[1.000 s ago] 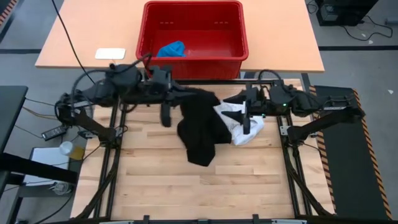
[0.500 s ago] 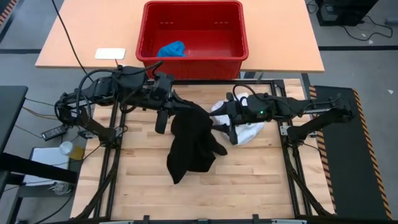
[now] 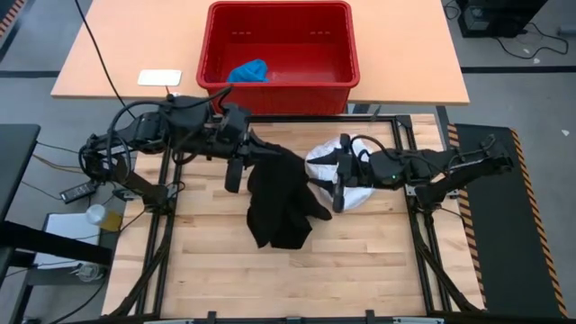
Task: Fold laundry
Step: Fold the black shirt
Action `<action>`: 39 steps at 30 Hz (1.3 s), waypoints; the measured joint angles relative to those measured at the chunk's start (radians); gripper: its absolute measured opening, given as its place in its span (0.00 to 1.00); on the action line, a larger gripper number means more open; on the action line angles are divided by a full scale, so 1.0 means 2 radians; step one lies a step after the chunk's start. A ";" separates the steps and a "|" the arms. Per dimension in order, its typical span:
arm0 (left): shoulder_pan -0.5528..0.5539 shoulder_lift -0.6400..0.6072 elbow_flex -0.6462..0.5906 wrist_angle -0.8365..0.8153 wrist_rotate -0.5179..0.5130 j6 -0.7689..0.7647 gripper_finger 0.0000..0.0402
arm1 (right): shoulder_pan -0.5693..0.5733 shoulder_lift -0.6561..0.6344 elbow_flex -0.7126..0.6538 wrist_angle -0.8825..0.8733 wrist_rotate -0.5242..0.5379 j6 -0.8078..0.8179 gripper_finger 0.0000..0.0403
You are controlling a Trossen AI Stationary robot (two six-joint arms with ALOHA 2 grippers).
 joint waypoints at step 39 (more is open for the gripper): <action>-0.026 0.028 0.000 -0.249 -0.145 -0.116 0.39 | -0.082 0.072 0.199 -0.339 -0.153 0.131 0.02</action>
